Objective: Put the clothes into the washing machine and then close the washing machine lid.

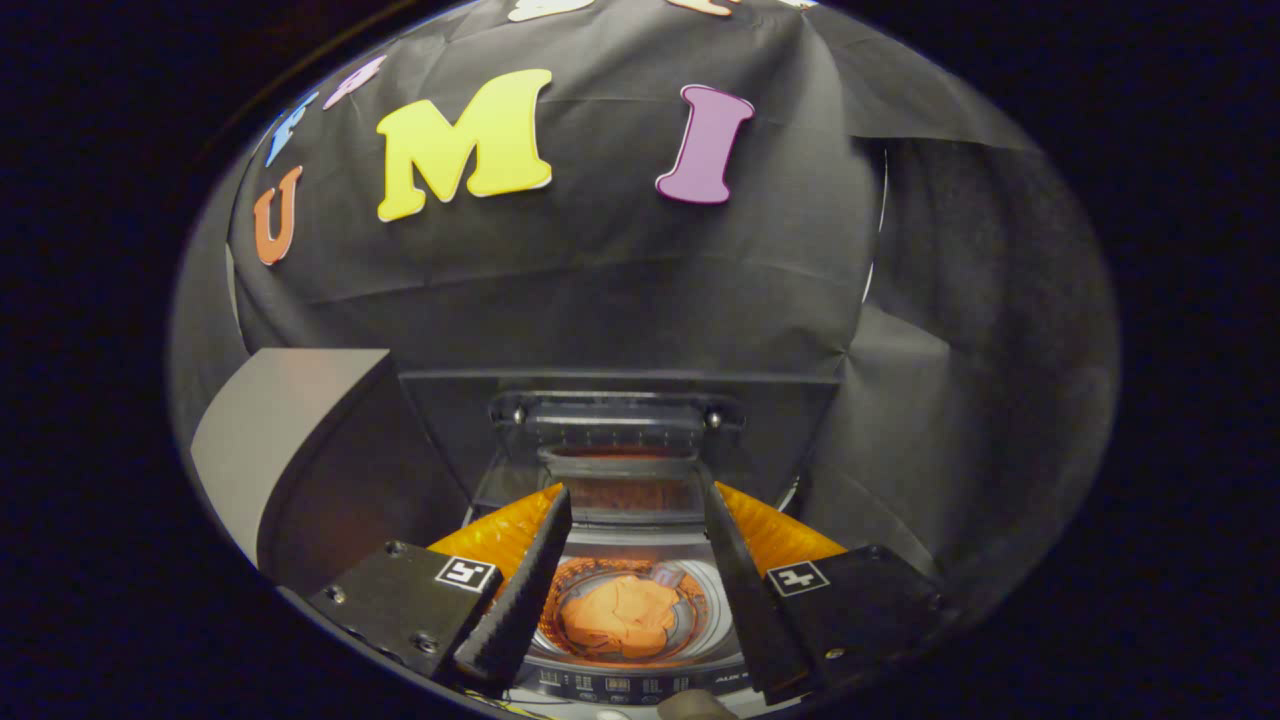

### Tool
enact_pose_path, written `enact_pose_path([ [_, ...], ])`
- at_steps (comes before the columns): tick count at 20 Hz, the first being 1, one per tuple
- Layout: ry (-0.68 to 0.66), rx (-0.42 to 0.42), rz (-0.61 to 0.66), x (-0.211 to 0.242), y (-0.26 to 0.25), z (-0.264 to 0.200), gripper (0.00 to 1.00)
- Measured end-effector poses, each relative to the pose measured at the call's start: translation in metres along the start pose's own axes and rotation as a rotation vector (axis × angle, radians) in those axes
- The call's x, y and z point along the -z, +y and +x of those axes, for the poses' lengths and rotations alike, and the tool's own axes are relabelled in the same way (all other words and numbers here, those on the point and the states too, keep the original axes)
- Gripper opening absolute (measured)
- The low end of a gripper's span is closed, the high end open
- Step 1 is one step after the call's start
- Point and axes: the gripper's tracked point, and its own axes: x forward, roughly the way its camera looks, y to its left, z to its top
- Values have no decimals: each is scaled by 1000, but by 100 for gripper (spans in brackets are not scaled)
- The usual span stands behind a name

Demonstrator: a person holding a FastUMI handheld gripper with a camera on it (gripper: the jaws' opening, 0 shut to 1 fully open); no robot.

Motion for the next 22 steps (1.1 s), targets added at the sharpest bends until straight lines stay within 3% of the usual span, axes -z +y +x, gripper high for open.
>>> enact_pose_path([
  [11,-76,-12,-9,-89,19,38,84],
  [18,-15,-11,-11,-97,30,100,84],
  [22,42,16,-3,-80,24,126,84],
])
